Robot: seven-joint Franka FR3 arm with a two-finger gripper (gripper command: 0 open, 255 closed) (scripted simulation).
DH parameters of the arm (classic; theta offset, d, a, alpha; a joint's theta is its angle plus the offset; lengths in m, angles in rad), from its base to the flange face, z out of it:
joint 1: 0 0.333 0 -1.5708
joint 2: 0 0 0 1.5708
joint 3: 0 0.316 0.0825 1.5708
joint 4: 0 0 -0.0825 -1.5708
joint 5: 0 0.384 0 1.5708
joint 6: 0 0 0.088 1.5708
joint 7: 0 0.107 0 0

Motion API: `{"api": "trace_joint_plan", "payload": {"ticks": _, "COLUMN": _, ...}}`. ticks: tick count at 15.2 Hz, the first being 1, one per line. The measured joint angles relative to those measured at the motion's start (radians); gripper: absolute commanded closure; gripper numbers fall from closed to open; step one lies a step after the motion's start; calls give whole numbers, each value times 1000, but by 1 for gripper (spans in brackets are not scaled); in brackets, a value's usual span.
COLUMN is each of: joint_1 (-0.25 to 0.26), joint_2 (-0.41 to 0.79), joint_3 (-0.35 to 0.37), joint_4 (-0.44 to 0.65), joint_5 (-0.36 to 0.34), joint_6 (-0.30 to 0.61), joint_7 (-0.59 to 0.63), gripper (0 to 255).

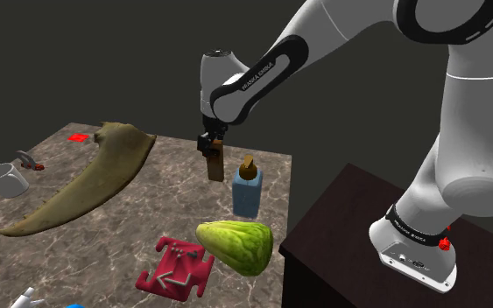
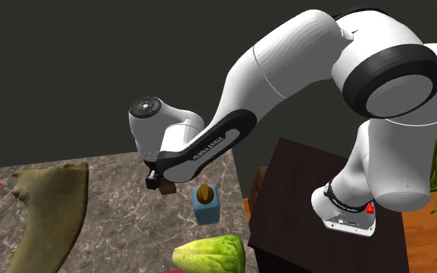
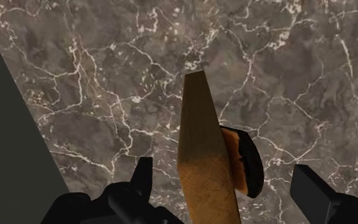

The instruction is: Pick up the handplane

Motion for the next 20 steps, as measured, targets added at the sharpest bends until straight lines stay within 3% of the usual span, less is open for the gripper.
{"api": "trace_joint_plan", "payload": {"ticks": 1, "joint_1": 1, "joint_2": 4, "joint_3": 0, "joint_4": -1, "joint_5": -1, "joint_6": 5, "joint_7": 1, "gripper": 255}}
{"api": "trace_joint_plan", "payload": {"ticks": 11, "joint_1": 1, "joint_2": 6, "joint_3": 0, "joint_4": -2, "joint_5": -2, "joint_6": 10, "joint_7": 2, "gripper": 255}}
{"api": "trace_joint_plan", "payload": {"ticks": 20, "joint_1": -6, "joint_2": -61, "joint_3": 7, "joint_4": 17, "joint_5": 14, "joint_6": -77, "joint_7": -10, "gripper": 255}}
